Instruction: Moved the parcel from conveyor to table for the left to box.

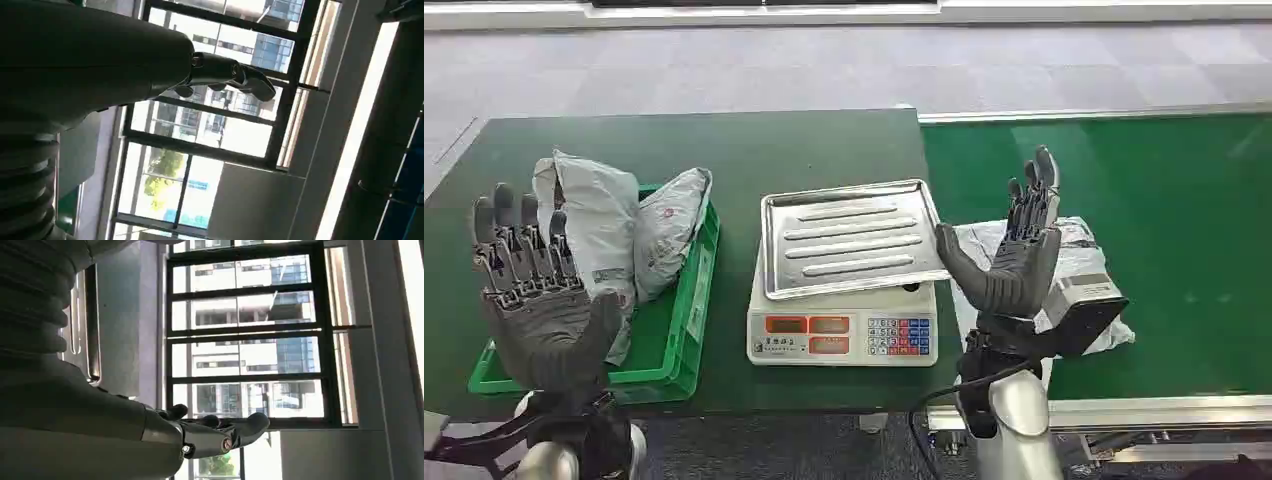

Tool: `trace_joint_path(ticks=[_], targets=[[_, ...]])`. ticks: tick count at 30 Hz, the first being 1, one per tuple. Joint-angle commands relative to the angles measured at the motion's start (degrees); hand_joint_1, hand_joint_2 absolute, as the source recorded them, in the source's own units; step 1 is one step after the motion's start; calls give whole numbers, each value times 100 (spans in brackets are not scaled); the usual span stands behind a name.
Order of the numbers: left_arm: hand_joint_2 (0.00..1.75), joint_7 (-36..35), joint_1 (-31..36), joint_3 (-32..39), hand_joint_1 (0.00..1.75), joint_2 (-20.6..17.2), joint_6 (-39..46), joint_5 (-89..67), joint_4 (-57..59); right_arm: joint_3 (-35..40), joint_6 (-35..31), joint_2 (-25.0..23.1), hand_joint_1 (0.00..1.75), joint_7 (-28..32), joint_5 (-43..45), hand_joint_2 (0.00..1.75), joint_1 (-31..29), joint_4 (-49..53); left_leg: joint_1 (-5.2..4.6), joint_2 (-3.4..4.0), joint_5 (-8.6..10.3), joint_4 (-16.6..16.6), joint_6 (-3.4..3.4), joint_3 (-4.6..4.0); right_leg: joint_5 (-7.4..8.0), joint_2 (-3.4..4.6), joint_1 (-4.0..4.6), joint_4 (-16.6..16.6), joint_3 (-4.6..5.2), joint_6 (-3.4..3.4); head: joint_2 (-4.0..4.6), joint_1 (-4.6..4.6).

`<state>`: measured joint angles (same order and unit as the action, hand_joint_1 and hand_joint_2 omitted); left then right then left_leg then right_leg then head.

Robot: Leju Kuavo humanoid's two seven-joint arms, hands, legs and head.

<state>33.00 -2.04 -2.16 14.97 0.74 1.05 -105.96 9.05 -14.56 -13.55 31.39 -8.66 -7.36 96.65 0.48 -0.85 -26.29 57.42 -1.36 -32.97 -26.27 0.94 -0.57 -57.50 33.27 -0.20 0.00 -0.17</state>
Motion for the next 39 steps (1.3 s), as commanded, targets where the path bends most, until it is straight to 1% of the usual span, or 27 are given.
trace_joint_path(ticks=[1,2,3,4,5,6,7,10,11,12,13,14,16,20,21,22,23,24,26,27,28,29,30,31,33,35,39], targets=[[175,-33,36,152,0,81,-27,-14,167,-39,-646,110,0,-249,-891,175,-140,-254,0,11,5,-15,7,10,7,-10,3,19,-12,0,0,0],[175,-46,-6,163,0,104,-20,-29,113,-267,-1754,74,0,-981,-2403,175,-158,-511,-1,6,1,-5,4,5,2,-4,1,7,-5,0,0,0],[175,-74,-48,162,0,127,-7,-48,51,-325,-2115,47,0,-1594,-3846,175,-204,-668,0,9,3,-9,5,8,4,-7,2,12,-9,0,0,0],[175,-116,-102,164,0,160,6,-78,-32,-633,-2010,38,0,-2645,-5261,175,-251,-946,2,7,1,-7,4,10,3,-3,4,11,-11,0,-2,0],[175,-155,-139,171,0,165,5,-88,-83,-973,-1669,-47,0,-3442,-6469,175,-236,-1089,3,7,0,-7,4,14,3,-1,4,13,-16,-1,0,0],[175,-171,-156,178,0,173,6,-92,-105,-1110,-1501,-77,0,-3759,-6848,175,-242,-1163,3,10,2,-13,6,17,7,-2,5,20,-19,-1,0,0],[175,-192,-189,190,0,191,6,-92,-132,-1327,-1502,-41,0,-4149,-7457,175,-295,-1350,3,3,2,-11,6,14,5,-7,5,18,-20,-1,0,0],[175,-209,-175,183,0,209,5,-93,-92,-1620,-1663,33,0,-4156,-7387,175,-401,-1608,-1,15,0,-9,5,16,5,5,0,12,-14,-1,0,0],[175,-210,-162,176,0,209,5,-93,-80,-1709,-1552,34,0,-4339,-7669,175,-424,-1652,1,14,5,-16,8,18,11,0,3,24,-20,-2,0,0],[175,-208,-169,173,0,211,12,-93,-78,-1862,-1275,24,0,-4659,-8034,175,-463,-1718,0,-1,5,-10,6,8,6,-14,1,16,-13,-2,0,0],[175,-212,-180,170,0,207,12,-94,-73,-1984,-1133,72,0,-4819,-8132,175,-491,-1782,-1,-1,3,-9,7,8,4,-14,0,13,-13,-2,0,0],[175,-240,-195,158,0,216,-4,-94,-64,-1833,-646,409,0,-5662,-8134,175,-530,-1997,0,-1,4,-12,9,10,6,-14,2,18,-16,-2,0,0],[175,-237,-202,139,0,228,3,-93,-39,-1996,-742,412,0,-5545,-8134,175,-633,-2216,1,-6,5,-13,9,13,8,-16,3,23,-24,-3,0,0],[175,-237,-201,138,0,228,3,-93,-39,-1985,-748,408,0,-5541,-8134,175,-636,-2213,-3,-1,1,-6,8,4,4,-9,-4,10,-10,-3,0,0],[175,-263,-184,117,0,225,-26,-103,-16,-2053,-288,419,0,-5901,-8134,175,-690,-2318,-1,8,1,-10,10,11,7,-5,-2,17,-14,-2,0,0],[175,-288,-162,97,0,228,-59,-120,31,-1896,282,649,0,-6301,-8134,175,-789,-2601,1,3,-1,-7,7,11,5,-5,0,13,-14,-1,0,0],[175,-292,-136,83,0,237,-71,-125,73,-1995,535,680,0,-6328,-8134,175,-924,-2931,1,3,3,-14,9,14,8,-9,1,21,-18,-1,0,0],[175,-291,-105,51,0,211,-80,-129,126,-1913,774,837,0,-6464,-8134,175,-1059,-3295,-2,-6,4,-9,8,12,6,-14,-2,15,-16,-3,0,0],[175,-287,-94,5,0,175,-83,-136,171,-1917,649,986,0,-6548,-8134,175,-1259,-3848,0,-3,7,-15,11,15,10,-16,1,25,-21,-3,0,0],[175,-285,-86,-6,0,160,-83,-138,164,-1922,721,1057,0,-6562,-8134,175,-1364,-4060,1,-2,2,-7,8,15,7,-6,1,16,-19,-3,0,0],[175,-286,-86,-4,0,167,-84,-137,149,-1934,886,1152,0,-6602,-8134,175,-1473,-4289,-1,6,6,-10,11,15,12,-2,0,20,-17,-5,0,0],[175,-286,-78,-8,0,175,-87,-141,164,-1967,1136,1218,0,-6572,-8134,175,-1593,-4548,0,-2,1,-3,7,10,4,-6,1,10,-13,-3,0,0],[175,-289,-57,-26,0,166,-109,-156,200,-2025,1319,1287,0,-6511,-8134,175,-1732,-4856,1,4,4,-7,10,11,11,-5,2,19,-16,-5,0,0],[175,-287,-49,-30,0,170,-126,-165,238,-2158,1284,1339,0,-6393,-8134,175,-1887,-5216,0,3,9,-14,14,11,16,-11,2,27,-18,-7,0,0],[175,-279,-13,-37,0,151,-174,-180,297,-2291,1378,1401,0,-6179,-8113,175,-2081,-5599,-1,-2,6,-9,11,11,11,-11,-2,19,-17,-5,0,0],[175,-272,7,-20,0,155,-218,-190,316,-2352,1446,1404,0,-6001,-8134,175,-2215,-5836,-3,-4,3,-4,9,13,7,-8,-5,11,-17,-6,0,0],[175,-278,26,-11,0,169,-264,-209,311,-2291,1538,1401,0,-5998,-8134,175,-2258,-5923,-2,-4,3,0,9,7,8,-9,-6,9,-11,-6,-2,0]])
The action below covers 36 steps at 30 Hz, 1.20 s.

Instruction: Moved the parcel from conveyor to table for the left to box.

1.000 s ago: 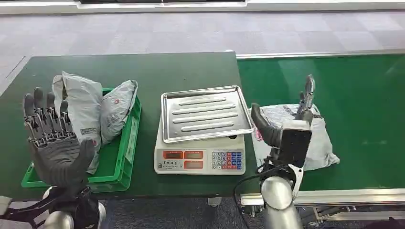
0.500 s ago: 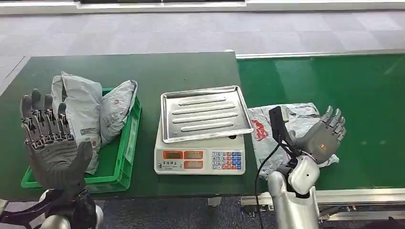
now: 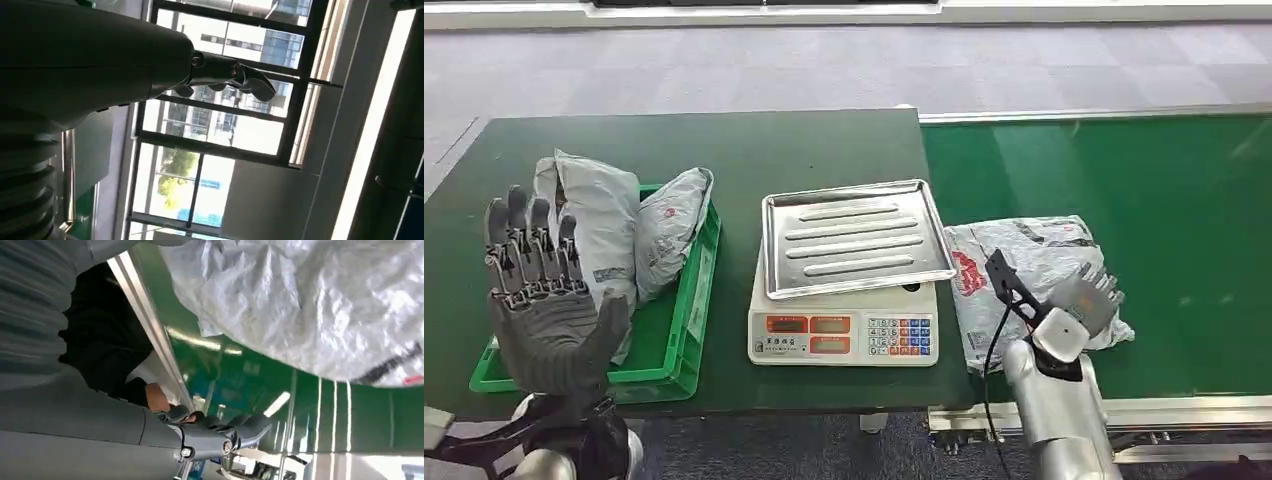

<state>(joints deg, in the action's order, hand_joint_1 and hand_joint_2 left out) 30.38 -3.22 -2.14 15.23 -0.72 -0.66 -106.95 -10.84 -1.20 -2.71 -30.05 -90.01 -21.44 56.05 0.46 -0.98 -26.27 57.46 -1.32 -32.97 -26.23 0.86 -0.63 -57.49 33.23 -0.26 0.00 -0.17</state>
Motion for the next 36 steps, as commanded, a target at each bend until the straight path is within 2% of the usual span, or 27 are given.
trace_joint_path(ticks=[1,7,9,10,12,13,14,15,16,25,30,32,34,35,36], targets=[[175,-19,149,-8,0,144,-123,-42,401,-310,207,311,0,146,4,175,-865,-1866,-2,5,0,-2,3,6,1,-2,0,4,-5,0,0,0],[175,-47,229,28,0,186,-181,-63,391,-320,479,472,0,262,11,175,-1233,-2378,-3,4,1,0,4,3,1,-7,0,1,0,0,0,0],[175,-61,254,47,0,190,-205,-82,352,-381,535,481,0,521,84,175,-1379,-2586,-3,6,4,0,6,-2,5,-8,1,4,3,-2,0,0],[175,-61,282,54,0,164,-219,-86,371,-465,744,455,0,1255,433,175,-1480,-2782,-5,6,3,2,5,-3,3,-3,0,-1,6,-2,0,0],[175,-61,294,74,0,155,-226,-86,391,-437,734,437,7,1315,453,175,-1496,-2846,-3,11,4,1,5,-1,5,-2,1,2,4,-2,0,0],[175,-61,280,94,0,157,-227,-86,375,-432,732,399,101,1655,587,175,-1544,-2929,-2,9,2,2,3,-1,4,-1,2,0,5,-1,0,0],[175,-61,262,106,0,152,-227,-86,357,-412,733,355,136,1656,590,175,-1573,-2944,-1,10,5,-1,5,0,6,-5,3,4,2,-1,0,0],[175,-56,224,120,0,164,-234,-89,301,-342,716,329,150,1630,567,175,-1596,-2975,-2,9,5,-1,4,-1,5,-5,3,3,4,0,0,0],[175,-56,203,139,0,176,-240,-90,269,-282,735,306,175,1653,582,175,-1636,-3030,-3,17,2,-1,2,1,4,4,1,0,6,1,0,0],[175,-45,44,285,0,238,-263,-94,53,-124,760,86,175,2127,854,175,-1696,-3034,-1,28,-2,-1,0,5,4,16,4,-1,3,2,0,0],[175,-33,-50,352,0,294,-283,-109,-44,-16,547,40,175,1961,913,175,-1795,-3004,-2,22,-1,1,1,-1,4,14,2,-4,7,2,0,0],[175,-30,-129,389,0,347,-281,-123,-153,6,196,29,175,1514,829,175,-1842,-2937,-4,26,-1,1,2,-2,5,15,2,-4,8,1,0,0],[175,-30,-139,392,0,347,-281,-123,-163,7,198,33,175,1515,829,175,-1871,-2927,-3,18,0,1,1,-3,4,12,2,-4,6,0,-2,0],[175,-30,-139,392,0,347,-281,-123,-163,7,198,33,175,1515,829,175,-1871,-2927,-3,40,-1,-3,5,0,10,22,3,3,7,1,0,0],[175,-30,-139,392,0,347,-281,-123,-163,7,198,33,175,1515,829,175,-1871,-2927,-3,19,0,1,1,-3,4,11,0,-4,6,0,0,-2]])
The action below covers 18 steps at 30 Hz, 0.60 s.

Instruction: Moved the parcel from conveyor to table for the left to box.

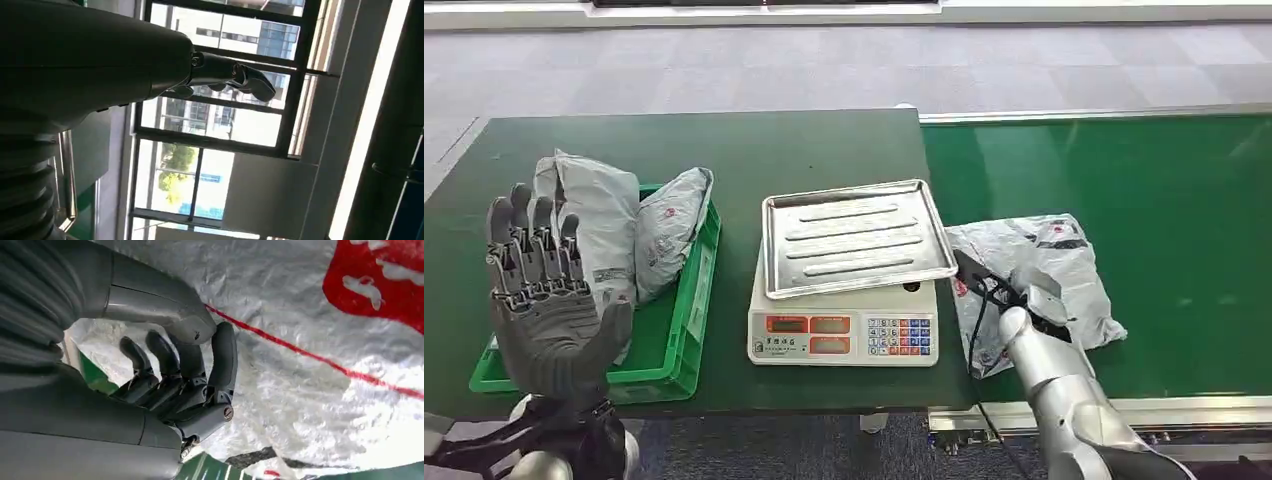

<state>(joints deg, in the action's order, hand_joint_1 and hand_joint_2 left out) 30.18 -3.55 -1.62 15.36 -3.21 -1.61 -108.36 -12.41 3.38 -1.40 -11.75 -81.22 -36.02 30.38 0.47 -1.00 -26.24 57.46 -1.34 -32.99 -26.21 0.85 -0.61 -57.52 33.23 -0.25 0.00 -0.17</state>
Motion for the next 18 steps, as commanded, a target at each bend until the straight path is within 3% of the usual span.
trace_joint_path(ticks=[1,2,5,6,7,9,12,18], targets=[[175,-13,-126,346,0,350,-23,-38,-54,149,-409,-100,175,-461,-81,175,-390,-302,-3,24,-2,-1,6,1,4,9,-1,3,3,0,0,0],[175,-12,-175,370,0,381,1,-49,-118,135,-796,-131,175,-736,-165,175,-364,-146,-2,19,-2,0,4,2,2,9,-1,1,3,0,0,0],[175,-26,-269,414,0,417,7,-47,-234,106,-1154,-217,175,-932,-281,175,-196,629,-4,34,-3,-3,6,4,5,18,-2,5,5,1,0,0],[175,-26,-269,423,0,415,-5,-46,-234,119,-1084,-254,115,-928,-305,175,-108,928,-3,23,-3,1,4,-3,2,12,-3,-2,9,1,0,0],[175,-26,-267,415,0,415,-7,-45,-233,132,-1066,-264,0,-906,-315,175,-75,1026,-3,24,-2,-1,5,-2,3,9,-2,2,6,1,0,0],[175,-21,-177,355,0,409,-9,-43,-89,228,-730,-218,0,-852,-415,175,-47,897,-5,16,-2,-2,4,0,2,5,-4,2,5,1,0,0],[175,-8,-131,282,0,348,-22,-15,-20,299,-1499,-78,0,-847,-576,175,-164,446,-3,8,-1,-1,4,3,1,1,0,3,-1,0,0,0],[175,-7,-110,255,0,284,5,91,-56,115,-2110,46,0,-782,-628,175,-157,380,-2,-2,2,-1,4,2,0,-9,1,5,0,-1,0,0]])
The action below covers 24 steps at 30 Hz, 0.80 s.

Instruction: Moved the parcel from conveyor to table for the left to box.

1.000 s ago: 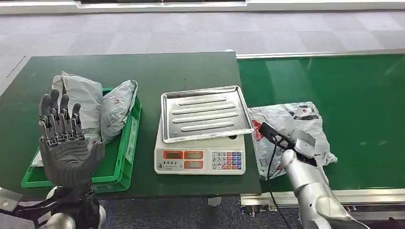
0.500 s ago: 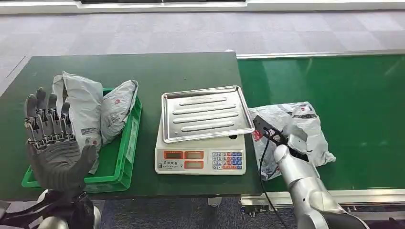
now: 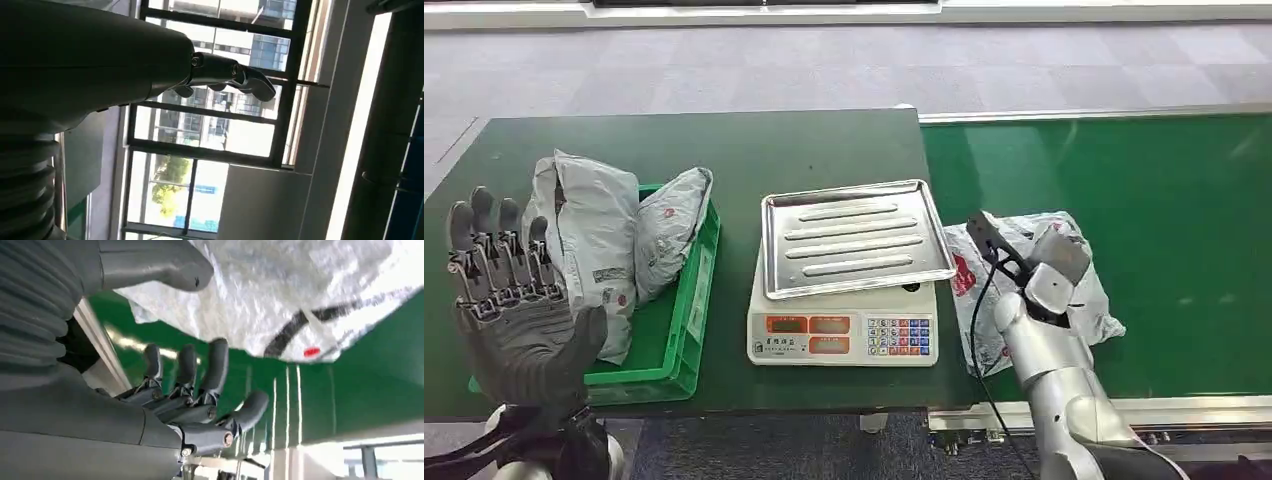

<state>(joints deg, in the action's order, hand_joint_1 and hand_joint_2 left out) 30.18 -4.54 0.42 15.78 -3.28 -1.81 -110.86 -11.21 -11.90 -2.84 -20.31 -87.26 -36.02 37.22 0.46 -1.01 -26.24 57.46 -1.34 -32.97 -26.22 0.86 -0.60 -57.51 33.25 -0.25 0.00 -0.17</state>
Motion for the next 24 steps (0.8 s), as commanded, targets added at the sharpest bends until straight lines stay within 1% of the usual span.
trace_joint_path(ticks=[1,4,5,6,7,8,9,10,11,12,13,14,15,16,17,19,21,23,24], targets=[[175,-6,-4,59,0,243,20,130,187,37,-666,219,0,63,-90,175,-127,-268,-1,-2,3,-2,6,0,1,-15,1,6,-5,-1,0,0],[175,-20,38,31,0,211,47,180,161,26,-876,244,0,28,-199,175,-104,-260,-1,6,2,-5,9,3,4,-11,0,11,-8,-2,0,0],[175,-27,36,15,0,200,80,200,154,409,-1083,384,0,-243,-274,175,-78,-277,-2,9,3,-11,12,6,6,-13,0,18,-12,-2,0,0],[175,-27,35,7,0,195,88,205,151,491,-1083,398,0,-321,-274,175,-91,-330,-2,12,5,-15,13,8,8,-14,1,24,-15,-2,0,0],[175,-26,39,-4,0,181,101,215,152,415,-918,391,0,-326,-270,175,-156,-513,-1,4,2,-6,7,3,2,-12,-1,10,-6,-1,0,0],[175,-25,61,-22,0,146,112,227,181,426,-518,432,0,-556,-274,175,-276,-810,-1,0,5,-11,9,6,4,-22,0,18,-13,-1,0,0],[175,-11,109,-52,0,64,133,256,259,273,-275,420,0,-561,-198,175,-361,-1022,0,3,5,-10,8,6,4,-20,0,16,-11,0,0,0],[175,3,133,-53,0,41,154,270,308,244,-316,427,0,-533,-219,175,-378,-1084,0,1,4,-4,6,2,3,-16,0,10,-6,0,0,0],[175,5,176,-74,0,11,159,273,361,57,81,438,0,-603,-82,175,-477,-1315,0,4,4,-7,7,5,4,-14,0,13,-9,0,0,0],[175,13,262,-100,0,-13,161,272,490,-105,396,439,0,-538,35,175,-549,-1523,-1,-2,7,-9,7,6,5,-19,0,15,-11,0,0,0],[175,13,282,-106,0,-19,160,272,521,-124,441,445,0,-521,42,175,-558,-1550,-1,-3,3,-2,5,3,2,-14,0,7,-8,-1,0,0],[175,20,349,-134,0,-27,167,273,623,-422,777,427,0,-175,385,175,-596,-1703,-4,4,3,-3,4,3,2,-8,-3,4,-4,-1,0,-2],[175,21,369,-151,0,-27,165,273,681,-532,833,423,0,-102,494,175,-556,-1743,-3,10,12,-14,9,6,12,-14,-1,19,-9,0,0,0],[175,21,369,-151,0,-27,165,273,681,-532,833,423,0,-102,494,175,-556,-1743,-3,-2,15,-14,9,3,12,-27,-1,20,-10,0,0,0],[175,48,372,-168,0,-25,147,246,748,-686,982,396,0,56,677,175,-560,-1822,-2,-11,11,-8,6,3,5,-29,-1,12,-10,0,0,0],[175,55,366,-170,0,-22,146,239,752,-686,999,395,0,53,676,175,-554,-1834,-2,-11,9,-7,5,3,3,-28,-2,11,-7,0,-2,0],[175,79,344,-142,0,3,134,218,753,-752,1253,378,0,270,789,175,-577,-1864,-1,-4,7,-6,6,3,4,-21,0,12,-7,0,0,0],[175,81,338,-132,0,6,131,215,751,-735,1309,373,0,320,785,175,-586,-1867,-4,1,2,0,4,2,0,-9,-4,1,-1,0,-2,0],[175,89,337,-110,0,13,116,204,754,-761,1467,368,0,495,863,175,-598,-1866,-3,2,3,-2,5,1,2,-13,-2,6,-2,0,0,0]])
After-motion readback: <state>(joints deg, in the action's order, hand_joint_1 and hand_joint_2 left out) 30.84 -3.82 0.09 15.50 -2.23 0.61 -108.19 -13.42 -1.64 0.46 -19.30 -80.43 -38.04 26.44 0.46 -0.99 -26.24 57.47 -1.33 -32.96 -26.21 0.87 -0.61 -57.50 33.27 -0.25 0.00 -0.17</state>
